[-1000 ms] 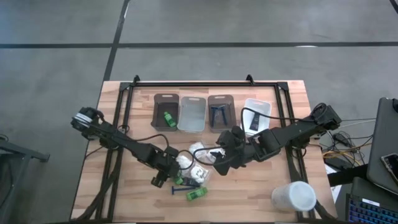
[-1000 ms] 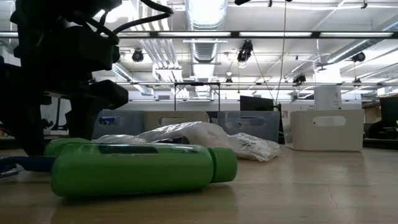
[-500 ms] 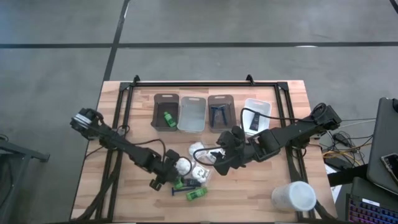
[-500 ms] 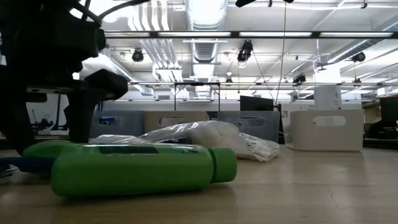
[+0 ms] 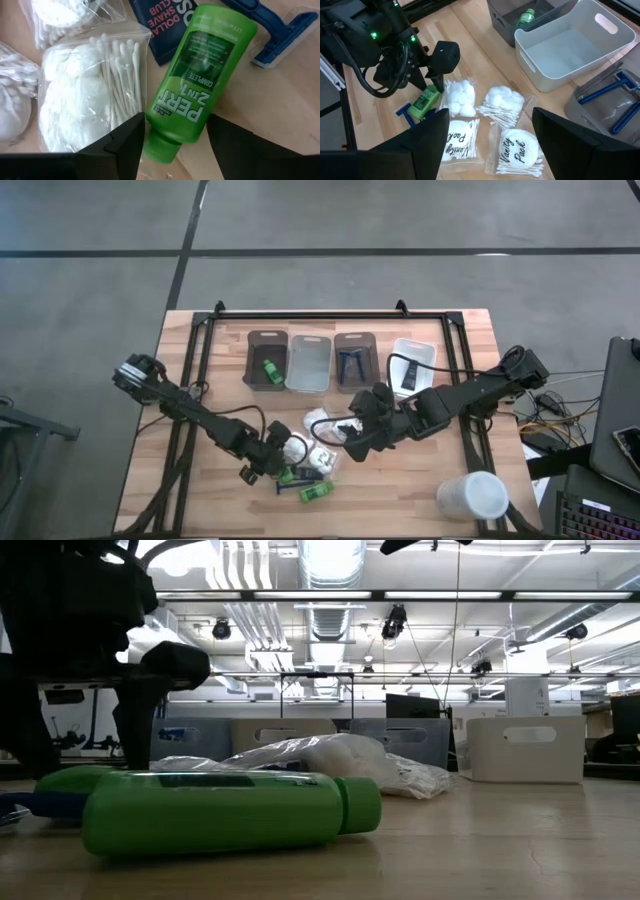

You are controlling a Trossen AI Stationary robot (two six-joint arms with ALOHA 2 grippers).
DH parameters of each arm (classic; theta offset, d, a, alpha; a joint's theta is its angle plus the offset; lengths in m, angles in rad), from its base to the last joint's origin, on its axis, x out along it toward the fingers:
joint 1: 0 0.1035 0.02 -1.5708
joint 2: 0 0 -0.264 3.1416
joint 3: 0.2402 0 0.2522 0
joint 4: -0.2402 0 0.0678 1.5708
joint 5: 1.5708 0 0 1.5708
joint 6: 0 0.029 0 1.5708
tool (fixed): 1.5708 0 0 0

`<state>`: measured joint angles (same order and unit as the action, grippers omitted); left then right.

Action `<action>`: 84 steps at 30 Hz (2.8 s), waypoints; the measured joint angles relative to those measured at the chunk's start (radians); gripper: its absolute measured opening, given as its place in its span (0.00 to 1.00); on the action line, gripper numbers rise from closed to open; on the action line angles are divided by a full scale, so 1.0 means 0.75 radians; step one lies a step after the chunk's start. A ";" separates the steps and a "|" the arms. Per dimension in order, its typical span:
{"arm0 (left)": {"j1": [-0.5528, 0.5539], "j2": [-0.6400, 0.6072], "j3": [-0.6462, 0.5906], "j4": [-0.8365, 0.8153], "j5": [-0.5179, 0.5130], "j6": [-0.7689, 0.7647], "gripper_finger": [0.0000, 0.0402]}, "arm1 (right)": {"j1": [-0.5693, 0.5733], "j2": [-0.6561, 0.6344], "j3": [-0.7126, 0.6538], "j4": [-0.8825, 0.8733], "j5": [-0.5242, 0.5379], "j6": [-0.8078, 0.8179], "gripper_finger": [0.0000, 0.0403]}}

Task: Pick & Place Travel size toiletries
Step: Put the green shampoo into the left black bin

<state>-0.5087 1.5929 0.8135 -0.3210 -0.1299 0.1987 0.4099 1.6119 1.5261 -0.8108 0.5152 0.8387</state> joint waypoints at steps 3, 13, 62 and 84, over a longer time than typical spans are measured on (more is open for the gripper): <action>0.000 0.000 0.000 0.000 0.012 -0.024 0.54 | 0.000 0.000 -0.001 0.000 0.000 0.000 0.73; -0.012 -0.001 0.008 -0.001 0.021 -0.041 0.59 | 0.000 0.000 -0.001 0.000 -0.029 0.033 0.79; -0.084 -0.151 -0.052 -0.170 0.017 -1.273 0.36 | -0.063 0.000 -0.101 0.240 -0.193 -0.161 0.63; 0.486 -1.077 -0.213 -0.521 -0.740 -2.035 0.36 | -0.262 -0.028 -0.101 0.299 -0.150 -0.270 0.59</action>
<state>-0.1444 0.7850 0.6536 -0.7115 -0.6847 -1.3277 0.2136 1.5906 1.4506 -0.5867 0.4029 0.6359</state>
